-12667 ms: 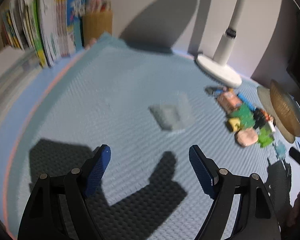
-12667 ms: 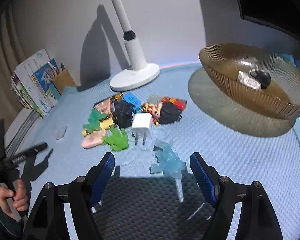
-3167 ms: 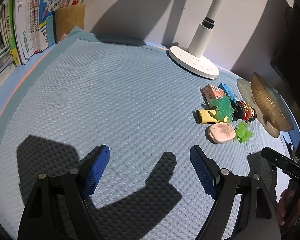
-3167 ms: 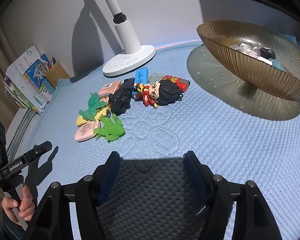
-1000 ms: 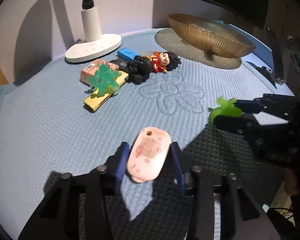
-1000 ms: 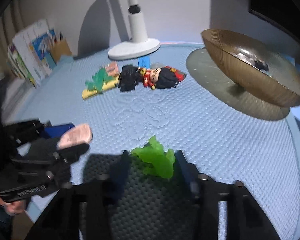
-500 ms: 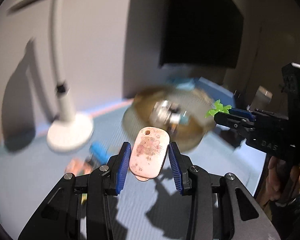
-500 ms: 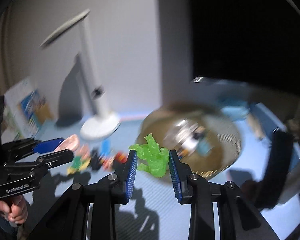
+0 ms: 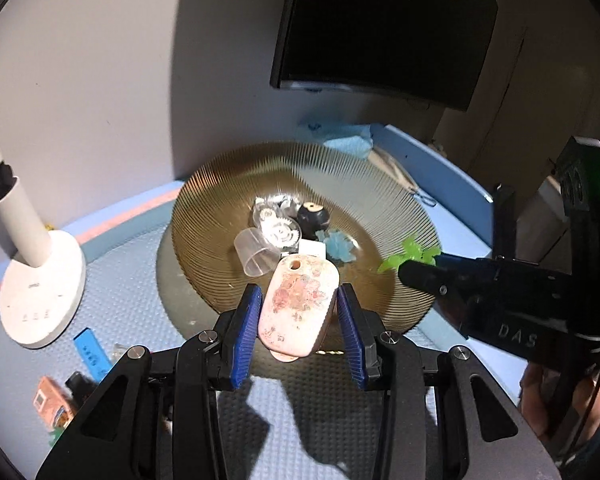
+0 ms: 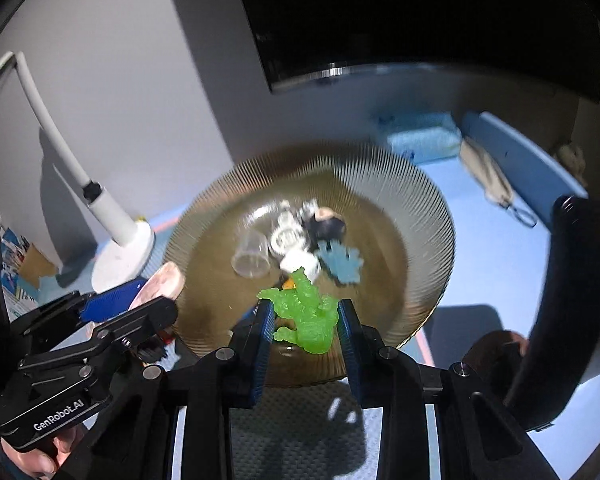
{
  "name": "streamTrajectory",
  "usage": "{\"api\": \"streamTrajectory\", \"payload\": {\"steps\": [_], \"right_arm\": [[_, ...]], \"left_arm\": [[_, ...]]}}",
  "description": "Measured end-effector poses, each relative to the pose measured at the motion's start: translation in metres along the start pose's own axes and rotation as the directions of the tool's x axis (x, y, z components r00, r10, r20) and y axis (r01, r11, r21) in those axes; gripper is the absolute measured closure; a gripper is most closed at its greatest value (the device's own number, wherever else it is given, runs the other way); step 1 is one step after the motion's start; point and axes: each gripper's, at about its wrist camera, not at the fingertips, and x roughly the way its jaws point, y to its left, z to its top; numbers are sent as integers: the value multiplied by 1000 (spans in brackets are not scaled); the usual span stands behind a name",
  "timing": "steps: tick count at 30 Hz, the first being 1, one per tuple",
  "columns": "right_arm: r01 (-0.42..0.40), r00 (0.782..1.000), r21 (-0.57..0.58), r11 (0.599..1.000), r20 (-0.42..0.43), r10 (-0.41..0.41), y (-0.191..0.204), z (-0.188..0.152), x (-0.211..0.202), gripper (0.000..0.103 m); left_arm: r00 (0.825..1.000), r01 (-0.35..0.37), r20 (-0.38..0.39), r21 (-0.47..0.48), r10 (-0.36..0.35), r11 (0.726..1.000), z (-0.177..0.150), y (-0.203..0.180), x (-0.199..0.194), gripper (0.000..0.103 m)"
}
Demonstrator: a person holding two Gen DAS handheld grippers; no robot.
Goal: Organize rigid objects
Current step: 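Carry eraser and green figure over the amber bowl and release both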
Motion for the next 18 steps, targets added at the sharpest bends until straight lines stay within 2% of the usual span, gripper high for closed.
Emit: {"api": "streamTrajectory", "payload": {"steps": [6,7,8,9,11,14,18], "right_arm": [[7,1000,13,1000,-26,-6,-8,2,10,72],[3,1000,16,1000,-30,-2,-8,2,10,71],[6,999,25,1000,-32,-6,-9,3,11,64],[18,1000,40,999,-23,-17,-12,4,8,54],[38,998,81,996,41,-41,-19,4,-9,47],[24,991,116,993,127,-38,-25,0,-38,44],[-46,989,80,996,142,34,-5,-9,-55,42]], "left_arm": [[1000,-10,-12,-8,10,1000,3,-1,11,64],[1000,-12,-12,-12,12,1000,4,0,10,51],[1000,-22,-9,-22,22,1000,5,4,7,39],[1000,-29,9,-31,30,999,5,7,-1,35],[996,-33,79,-51,37,998,1,17,-28,33],[987,-66,143,-88,78,994,-10,37,-71,29],[970,-125,185,-178,158,976,-39,69,-121,25]]}}
